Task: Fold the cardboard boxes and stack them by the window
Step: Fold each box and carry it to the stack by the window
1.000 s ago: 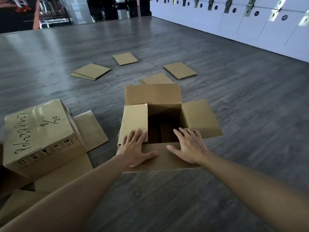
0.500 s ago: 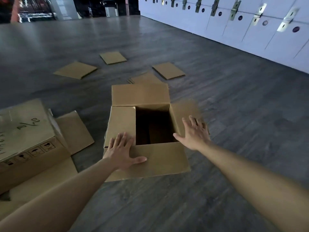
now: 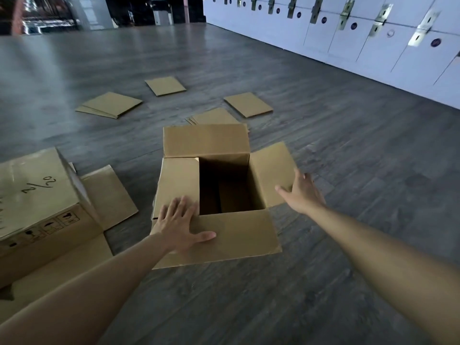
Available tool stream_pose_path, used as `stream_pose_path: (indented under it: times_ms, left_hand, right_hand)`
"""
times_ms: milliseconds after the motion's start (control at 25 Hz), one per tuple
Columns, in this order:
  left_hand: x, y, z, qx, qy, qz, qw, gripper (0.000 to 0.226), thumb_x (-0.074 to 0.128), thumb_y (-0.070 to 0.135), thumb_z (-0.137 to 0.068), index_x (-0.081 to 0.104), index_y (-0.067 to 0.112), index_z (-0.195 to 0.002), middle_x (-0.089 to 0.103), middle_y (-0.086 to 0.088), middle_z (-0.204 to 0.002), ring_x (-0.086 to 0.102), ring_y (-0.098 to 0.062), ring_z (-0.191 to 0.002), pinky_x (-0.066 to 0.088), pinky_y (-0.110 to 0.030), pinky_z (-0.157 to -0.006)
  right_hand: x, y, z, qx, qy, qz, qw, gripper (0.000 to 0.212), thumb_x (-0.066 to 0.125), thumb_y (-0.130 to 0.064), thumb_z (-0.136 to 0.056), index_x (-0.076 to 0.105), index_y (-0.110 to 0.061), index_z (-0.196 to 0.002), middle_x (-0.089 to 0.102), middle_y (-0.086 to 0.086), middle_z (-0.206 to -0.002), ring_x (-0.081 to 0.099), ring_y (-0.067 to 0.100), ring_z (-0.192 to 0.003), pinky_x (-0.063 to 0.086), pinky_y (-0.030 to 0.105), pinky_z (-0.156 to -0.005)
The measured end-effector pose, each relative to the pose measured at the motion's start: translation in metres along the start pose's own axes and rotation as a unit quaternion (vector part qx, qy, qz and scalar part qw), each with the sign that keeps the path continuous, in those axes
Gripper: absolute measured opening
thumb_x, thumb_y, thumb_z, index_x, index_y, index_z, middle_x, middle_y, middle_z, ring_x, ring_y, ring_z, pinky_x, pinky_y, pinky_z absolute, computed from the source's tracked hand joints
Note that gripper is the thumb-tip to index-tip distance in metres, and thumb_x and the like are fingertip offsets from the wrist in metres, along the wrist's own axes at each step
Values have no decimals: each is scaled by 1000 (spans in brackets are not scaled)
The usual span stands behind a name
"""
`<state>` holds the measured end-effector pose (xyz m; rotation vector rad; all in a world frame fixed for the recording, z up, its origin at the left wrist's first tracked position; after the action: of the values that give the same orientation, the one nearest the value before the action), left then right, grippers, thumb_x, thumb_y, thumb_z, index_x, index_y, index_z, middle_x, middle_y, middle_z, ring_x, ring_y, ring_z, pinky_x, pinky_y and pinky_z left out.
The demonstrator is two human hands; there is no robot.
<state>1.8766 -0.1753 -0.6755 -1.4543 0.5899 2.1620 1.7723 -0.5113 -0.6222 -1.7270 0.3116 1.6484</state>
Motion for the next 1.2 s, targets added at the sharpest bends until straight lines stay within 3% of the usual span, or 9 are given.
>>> stream_pose_path:
  times_ms: [120, 240, 400, 520, 680, 800, 960, 1080, 1200]
  left_hand:
    - [2, 0, 0, 4, 3, 2, 1000, 128, 8, 104, -55, -13, 32, -158, -23, -5, -164, -23, -27, -150, -9, -50, -123]
    - [2, 0, 0, 3, 3, -3, 1000, 126, 8, 104, -56, -14, 33, -158, -23, -5, -164, -24, -26, -150, -10, -49, -123]
    - [0, 0, 2, -2, 7, -2, 1000, 126, 8, 105, -55, -16, 35, -157, -24, -3, -164, -23, -25, -151, -9, -49, -123]
    - [1, -1, 2, -2, 10, 4, 1000, 127, 4, 106, -53, -16, 35, -157, -23, -3, -164, -22, -24, -151, -9, -47, -123]
    - [3, -3, 3, 0, 26, -3, 1000, 122, -1, 103, -58, -12, 35, -158, -18, -4, -166, -20, -24, -152, -9, -47, -123]
    - [-9, 1, 6, -5, 69, 22, 997, 118, -4, 101, -61, 9, 34, -159, 1, -1, -168, -1, -23, -154, 3, -47, -124]
    - [-59, 13, 3, -28, 108, 79, 991, 115, 1, 99, -63, 45, 31, -144, 41, 0, -153, 36, -25, -139, 30, -49, -111]
    - [-103, 17, -3, -7, 138, 108, 985, 112, 6, 99, -66, 49, 30, -142, 45, -1, -151, 40, -25, -137, 34, -51, -109]
    - [-140, 8, -7, 8, 185, 127, 975, 106, 8, 96, -69, 51, 31, -140, 46, 1, -150, 41, -24, -137, 35, -52, -109]
  right_hand:
    - [-23, -33, 4, -78, 78, -11, 994, 81, 59, -59, -90, 26, -13, -147, 42, 13, -140, 58, 32, -116, 52, 37, -82]
    - [-25, -75, 19, -185, 79, -28, 979, 93, 58, -63, -88, 14, -15, -153, 38, 13, -149, 56, 29, -122, 54, 35, -84]
    - [13, -108, 50, -273, -83, 51, 957, 127, 58, -86, -69, -5, -21, -157, 16, 10, -164, 27, 32, -146, 31, 52, -114]
    - [54, -102, 70, -283, -221, 172, 917, 157, 63, -95, -46, -17, -18, -156, -4, 9, -166, 1, 32, -152, 10, 52, -122]
    - [73, -91, 78, -289, -287, 248, 879, 166, 68, -93, -38, -27, -19, -153, -26, 12, -162, -27, 33, -148, -4, 55, -122]
    - [64, -100, 77, -282, -308, 238, 877, 159, 76, -85, -43, -18, -23, -156, -18, 9, -165, -19, 32, -151, 2, 56, -122]
    - [35, -115, 59, -250, -371, 129, 885, 140, 86, -69, -53, 6, -24, -158, 20, 4, -165, 24, 24, -149, 29, 41, -118]
    - [10, -117, 36, -211, -385, 43, 898, 130, 84, -64, -62, 8, -25, -159, 32, 1, -161, 32, 19, -146, 29, 36, -118]
    - [-9, -122, 15, -186, -326, -24, 926, 120, 81, -67, -63, 20, -27, -158, 42, -1, -154, 40, 18, -141, 31, 36, -116]
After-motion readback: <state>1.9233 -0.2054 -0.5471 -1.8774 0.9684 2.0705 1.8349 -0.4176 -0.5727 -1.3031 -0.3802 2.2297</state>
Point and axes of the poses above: each hand's wrist, its own z-axis away from the middle knuckle, its own x-axis out of the palm, y = z × x, the point moved 5 cm from there along -z, towards the middle knuckle
